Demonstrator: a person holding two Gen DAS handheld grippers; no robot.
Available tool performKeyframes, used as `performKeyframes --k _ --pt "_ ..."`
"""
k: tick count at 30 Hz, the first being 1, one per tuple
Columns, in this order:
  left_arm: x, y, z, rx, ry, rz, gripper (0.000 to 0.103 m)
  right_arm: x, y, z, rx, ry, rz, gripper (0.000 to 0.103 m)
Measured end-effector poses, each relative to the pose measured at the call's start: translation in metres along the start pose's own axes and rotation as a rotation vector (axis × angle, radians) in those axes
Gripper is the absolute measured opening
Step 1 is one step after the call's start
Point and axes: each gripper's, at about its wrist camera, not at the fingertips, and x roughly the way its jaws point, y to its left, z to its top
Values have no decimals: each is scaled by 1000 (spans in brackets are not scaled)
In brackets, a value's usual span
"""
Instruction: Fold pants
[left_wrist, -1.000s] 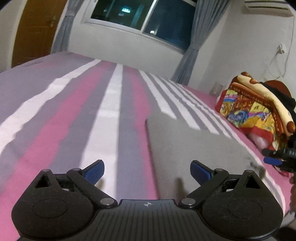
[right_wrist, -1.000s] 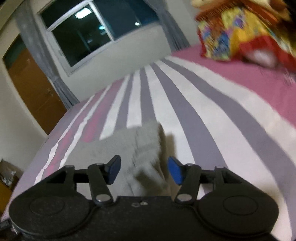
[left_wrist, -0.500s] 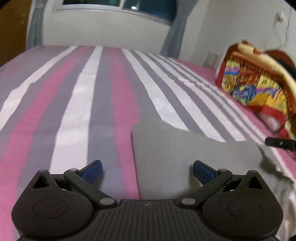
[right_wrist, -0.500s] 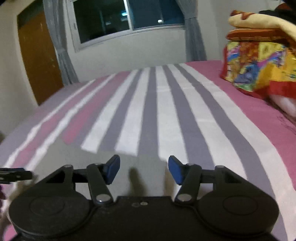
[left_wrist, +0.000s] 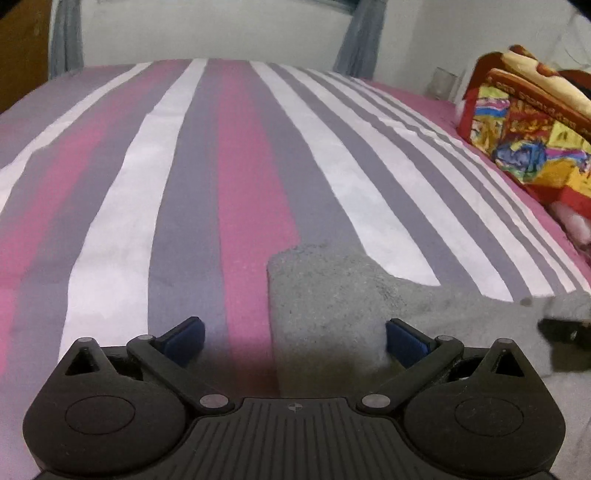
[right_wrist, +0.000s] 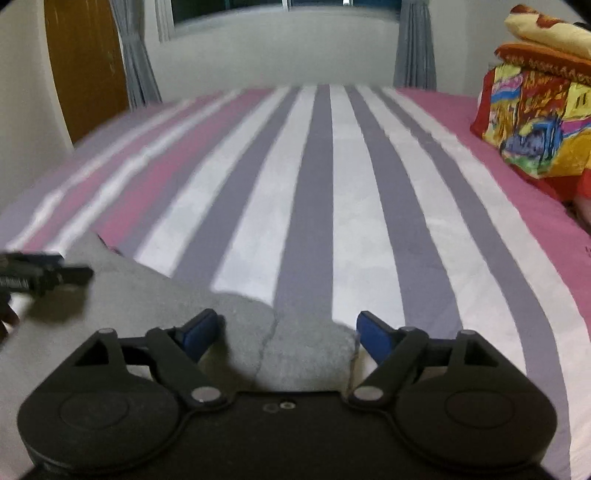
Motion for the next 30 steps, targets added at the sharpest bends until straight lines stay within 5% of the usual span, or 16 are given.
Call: performKeyframes --k 7,16,30 --pt "-52 -22 -35 96 -8 25 103 -38 -5 -16 84 -43 63 89" --pt "-107 -32 -92 86 -16 25 103 -68 1 -70 119 67 69 92" --pt "-144 -37 -120 88 -20 48 103 -93 -1 -89 145 84 57 92"
